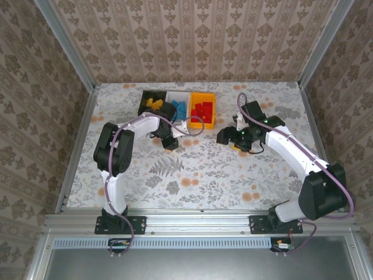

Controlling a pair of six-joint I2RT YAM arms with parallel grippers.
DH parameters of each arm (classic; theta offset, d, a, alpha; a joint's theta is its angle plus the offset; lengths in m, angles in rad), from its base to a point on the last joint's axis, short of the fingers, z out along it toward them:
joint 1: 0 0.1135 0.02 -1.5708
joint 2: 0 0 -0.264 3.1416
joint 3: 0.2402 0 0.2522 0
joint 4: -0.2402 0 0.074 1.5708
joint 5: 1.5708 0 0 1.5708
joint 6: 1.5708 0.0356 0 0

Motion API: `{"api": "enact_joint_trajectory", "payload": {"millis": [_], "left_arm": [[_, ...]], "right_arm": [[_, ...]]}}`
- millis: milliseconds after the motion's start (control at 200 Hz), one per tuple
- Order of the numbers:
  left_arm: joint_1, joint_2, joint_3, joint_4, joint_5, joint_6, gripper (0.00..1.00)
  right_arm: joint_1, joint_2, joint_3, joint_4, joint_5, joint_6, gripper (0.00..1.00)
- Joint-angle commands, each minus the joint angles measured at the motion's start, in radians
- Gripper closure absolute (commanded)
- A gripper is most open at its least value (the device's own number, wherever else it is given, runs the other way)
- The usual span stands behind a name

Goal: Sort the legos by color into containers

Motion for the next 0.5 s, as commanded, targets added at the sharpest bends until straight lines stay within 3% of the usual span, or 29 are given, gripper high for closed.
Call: {"api": "enact_joint_trajectory", "payload": {"millis": [0, 495], "left_arm": [[0.012, 0.026, 0.018, -0.082, 0.045, -0.017, 0.83], [0.034, -0.08, 0.075, -0.171, 0.153, -0.101, 0.82]], "right_arm": [[-0.005, 0.007, 0.01, -0.013, -0.007, 0.001, 0.24], [-0.004, 0.029, 0.03, -0.002, -0.019, -0.013, 0.24]]}}
